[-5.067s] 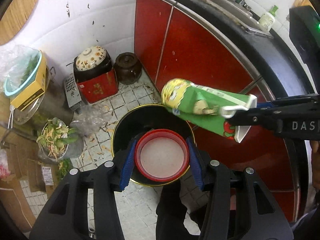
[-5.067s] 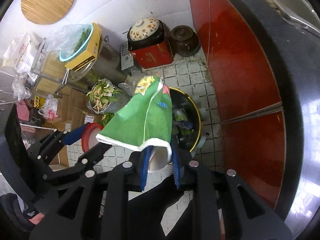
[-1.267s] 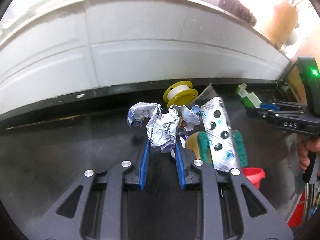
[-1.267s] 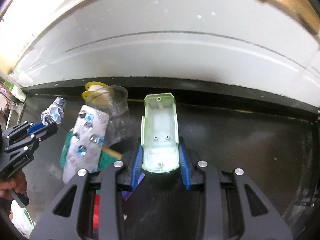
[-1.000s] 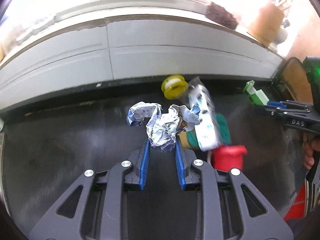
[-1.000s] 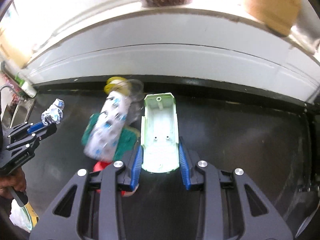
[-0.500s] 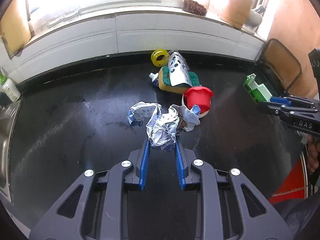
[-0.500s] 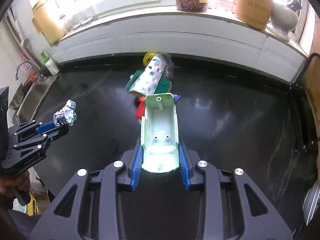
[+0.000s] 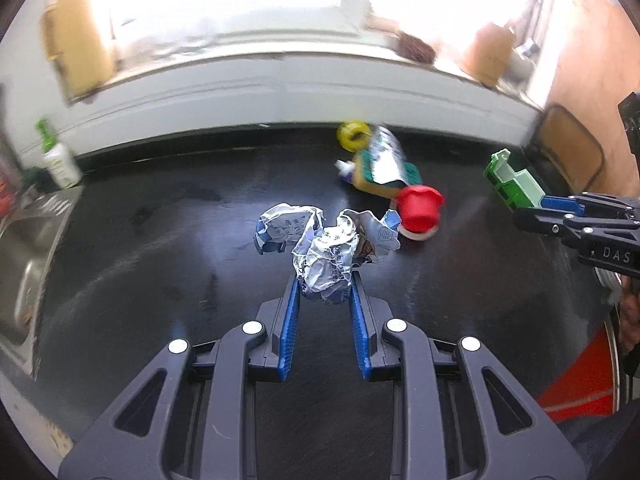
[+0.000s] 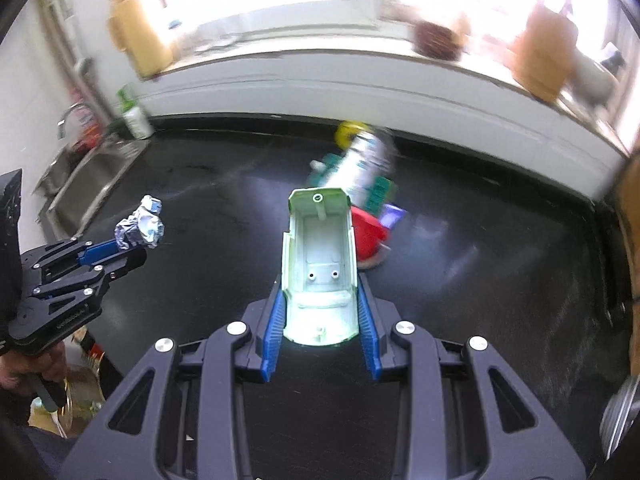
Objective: Collect trash
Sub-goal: 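Carry foil and green tray to the black bin and open both tools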
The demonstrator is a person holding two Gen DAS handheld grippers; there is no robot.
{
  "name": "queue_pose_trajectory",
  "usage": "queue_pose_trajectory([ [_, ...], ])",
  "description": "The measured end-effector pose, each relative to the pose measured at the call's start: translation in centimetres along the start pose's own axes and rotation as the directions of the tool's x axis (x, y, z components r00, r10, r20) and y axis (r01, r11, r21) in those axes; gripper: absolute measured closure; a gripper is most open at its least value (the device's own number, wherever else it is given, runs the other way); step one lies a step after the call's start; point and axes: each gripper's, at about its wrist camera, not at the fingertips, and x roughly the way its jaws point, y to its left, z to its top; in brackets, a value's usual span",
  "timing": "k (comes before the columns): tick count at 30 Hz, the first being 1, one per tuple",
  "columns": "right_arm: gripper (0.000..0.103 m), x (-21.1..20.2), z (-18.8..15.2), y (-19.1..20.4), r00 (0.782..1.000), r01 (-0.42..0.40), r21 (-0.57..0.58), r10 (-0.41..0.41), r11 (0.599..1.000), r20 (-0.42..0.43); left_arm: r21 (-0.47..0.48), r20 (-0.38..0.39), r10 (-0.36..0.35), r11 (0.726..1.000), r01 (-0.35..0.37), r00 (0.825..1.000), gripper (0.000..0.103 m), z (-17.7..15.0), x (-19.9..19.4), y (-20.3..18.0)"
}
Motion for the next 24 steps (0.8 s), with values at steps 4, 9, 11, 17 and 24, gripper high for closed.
queue_pose_trajectory([
  [4, 0.069, 1.1, 1.6, 5.5, 0.996, -0.086, -0.121, 0.086, 0.989, -0.011, -0.084, 0.046, 0.1, 0.992, -0.096, 0.994, 0.079, -1.9, -3.5, 3.7],
  [9, 0.069, 2.9, 2.4, 15.4, 0.968, -0.252, -0.307, 0.242, 0.918, -0.072, -0.212, 0.048, 0.273, 0.943, -0.257, 0.961, 0.079, -7.0, -8.4, 9.4],
  [11, 0.069, 3.8, 2.0, 20.3, 0.945, -0.328, -0.38, 0.306, 0.865, -0.12, -0.286, 0.026, 0.327, 0.908, -0.307, 0.945, 0.079, -9.6, -10.2, 11.7],
  [17, 0.069, 5.1, -1.0, 32.9, 0.859, -0.512, -0.528, 0.424, 0.678, -0.288, -0.513, -0.096, 0.458, 0.738, -0.438, 0.884, 0.079, -19.6, -15.7, 18.1],
  [24, 0.069, 8.1, -8.8, 46.3, 0.743, -0.669, -0.582, 0.422, 0.461, -0.52, -0.695, -0.24, 0.501, 0.509, -0.507, 0.832, 0.079, -31.1, -20.1, 22.5],
])
